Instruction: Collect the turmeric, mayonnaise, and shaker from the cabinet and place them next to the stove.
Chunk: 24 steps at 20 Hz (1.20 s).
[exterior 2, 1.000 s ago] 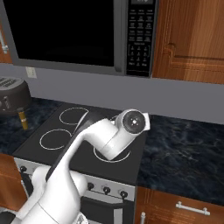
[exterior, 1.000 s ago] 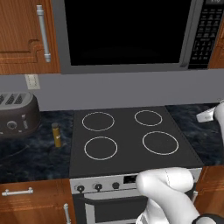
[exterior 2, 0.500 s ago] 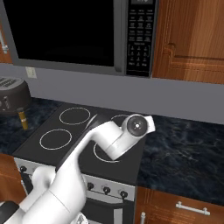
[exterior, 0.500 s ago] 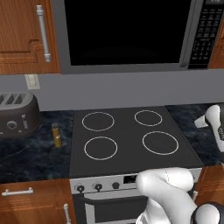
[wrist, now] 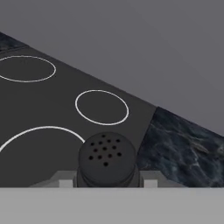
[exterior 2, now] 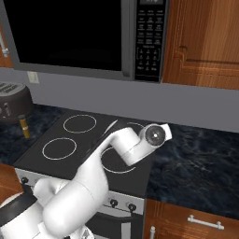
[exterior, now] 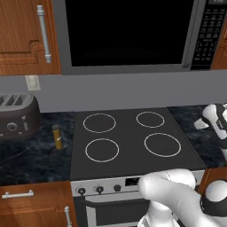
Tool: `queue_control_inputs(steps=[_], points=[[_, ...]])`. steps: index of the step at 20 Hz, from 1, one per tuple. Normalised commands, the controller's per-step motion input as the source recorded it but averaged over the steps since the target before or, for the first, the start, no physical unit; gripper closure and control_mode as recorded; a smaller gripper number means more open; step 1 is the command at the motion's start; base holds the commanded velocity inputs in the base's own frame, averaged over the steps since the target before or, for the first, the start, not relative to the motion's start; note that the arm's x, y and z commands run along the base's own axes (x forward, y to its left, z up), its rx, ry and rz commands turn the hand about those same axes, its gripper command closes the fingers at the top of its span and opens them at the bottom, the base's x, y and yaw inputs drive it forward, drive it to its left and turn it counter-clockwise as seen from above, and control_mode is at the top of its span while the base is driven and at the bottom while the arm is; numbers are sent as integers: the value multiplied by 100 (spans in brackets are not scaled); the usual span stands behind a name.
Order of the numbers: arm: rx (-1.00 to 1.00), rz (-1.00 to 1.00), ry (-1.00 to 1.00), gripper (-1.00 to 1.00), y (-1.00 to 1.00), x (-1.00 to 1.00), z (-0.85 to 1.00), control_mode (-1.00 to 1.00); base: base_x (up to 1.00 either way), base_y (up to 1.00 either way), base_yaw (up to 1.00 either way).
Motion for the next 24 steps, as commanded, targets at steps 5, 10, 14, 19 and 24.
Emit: queue_control_inputs(steps=[5,10,14,19,24], points=[[0,10,0,100,-43,33,-19,-100,0,0,0],[0,6,2,100,-24,31,-10,-100,0,0,0],[0,7,4,100,-20,36,-14,-100,0,0,0],[0,11,6,100,-11,29,-28,-100,0,0,0],[0,12,4,100,-9,20,-33,-100,0,0,0]])
